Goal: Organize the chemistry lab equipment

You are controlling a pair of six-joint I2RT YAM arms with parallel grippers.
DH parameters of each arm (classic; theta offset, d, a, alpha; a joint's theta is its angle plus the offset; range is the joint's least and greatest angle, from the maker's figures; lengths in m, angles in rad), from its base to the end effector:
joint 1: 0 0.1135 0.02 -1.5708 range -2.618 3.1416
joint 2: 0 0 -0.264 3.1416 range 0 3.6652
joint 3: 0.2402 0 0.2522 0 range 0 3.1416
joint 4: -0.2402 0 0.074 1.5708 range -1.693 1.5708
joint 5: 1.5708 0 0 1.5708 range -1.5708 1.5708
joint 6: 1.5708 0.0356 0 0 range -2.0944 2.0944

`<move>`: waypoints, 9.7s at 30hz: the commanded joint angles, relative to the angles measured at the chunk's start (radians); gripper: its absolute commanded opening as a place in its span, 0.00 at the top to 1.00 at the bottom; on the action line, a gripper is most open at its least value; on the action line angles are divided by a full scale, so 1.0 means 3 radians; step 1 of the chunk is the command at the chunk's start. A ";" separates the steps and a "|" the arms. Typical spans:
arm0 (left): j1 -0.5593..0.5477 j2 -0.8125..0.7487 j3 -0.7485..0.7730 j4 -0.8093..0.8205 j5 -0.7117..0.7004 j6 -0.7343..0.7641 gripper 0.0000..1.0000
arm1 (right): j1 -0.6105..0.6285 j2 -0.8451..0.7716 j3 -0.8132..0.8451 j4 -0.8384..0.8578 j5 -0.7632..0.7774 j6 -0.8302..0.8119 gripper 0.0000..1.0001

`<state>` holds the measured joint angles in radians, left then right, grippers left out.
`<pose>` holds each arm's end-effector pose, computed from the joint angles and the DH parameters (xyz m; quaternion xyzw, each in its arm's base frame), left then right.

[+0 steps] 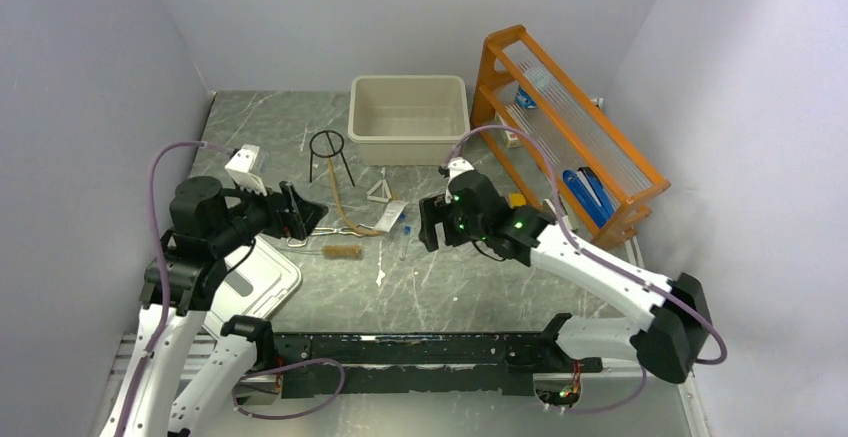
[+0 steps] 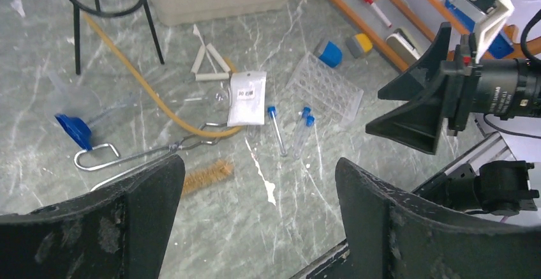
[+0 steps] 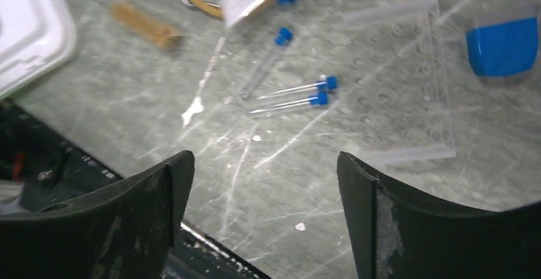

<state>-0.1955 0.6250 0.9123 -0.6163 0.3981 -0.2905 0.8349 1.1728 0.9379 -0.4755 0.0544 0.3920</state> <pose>0.1199 -0.0378 0.3604 0.0771 0.8019 -0.2933 0.5148 0.1712 0.1862 0.2868 -0.1885 0.8889 0.2198 0.3551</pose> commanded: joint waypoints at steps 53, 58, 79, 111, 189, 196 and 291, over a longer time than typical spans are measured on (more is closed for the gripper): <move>-0.0141 0.0676 -0.1174 0.1432 0.0558 -0.0904 0.28 | 0.0193 0.2016 0.0258 -0.0118 0.0897 0.1542 0.76; -0.0327 0.0713 -0.1220 0.1561 0.0525 -0.1071 0.16 | 0.0195 0.1669 0.0119 -0.0021 0.0901 0.1518 0.80; -0.1342 0.1336 -0.1351 0.3507 0.0360 -0.1959 0.19 | -0.0394 0.0217 -0.0283 0.2091 -0.0702 0.1549 0.79; -0.1450 0.1615 -0.0570 0.2590 0.0686 -0.0562 0.95 | -0.0836 0.0314 0.0175 0.1182 -0.1713 0.1238 0.43; -0.1445 0.1264 -0.0500 0.1594 -0.1034 -0.0269 0.24 | -0.0423 0.0855 -0.0909 0.2598 0.1427 -0.0392 0.88; -0.1445 0.1267 -0.0515 0.1599 -0.1051 -0.0269 0.24 | -0.0411 0.0990 -0.0995 0.2775 0.1519 -0.0449 0.88; -0.2286 0.3261 0.0169 0.1118 -0.1833 -0.0938 0.54 | -0.0540 -0.0353 -0.1064 0.0983 0.0493 0.0771 0.65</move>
<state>-0.8749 1.5494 0.9268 -0.2455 -0.0425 -0.5446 0.6769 1.0901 0.6498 -0.1921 0.2497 0.5877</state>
